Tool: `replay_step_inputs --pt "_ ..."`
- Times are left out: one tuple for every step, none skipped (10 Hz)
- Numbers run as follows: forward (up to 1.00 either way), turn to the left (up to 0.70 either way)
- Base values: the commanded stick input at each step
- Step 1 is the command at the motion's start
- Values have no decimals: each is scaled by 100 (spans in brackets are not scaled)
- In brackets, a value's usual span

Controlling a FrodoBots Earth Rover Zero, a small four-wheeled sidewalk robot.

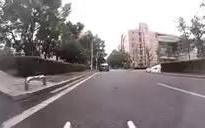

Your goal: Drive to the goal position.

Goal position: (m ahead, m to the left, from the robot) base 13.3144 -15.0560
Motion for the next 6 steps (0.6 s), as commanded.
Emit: replay_step_inputs --pt "45 0" --pt "45 0" --pt "45 0" --pt "45 0" --pt "45 0" --pt "45 0"
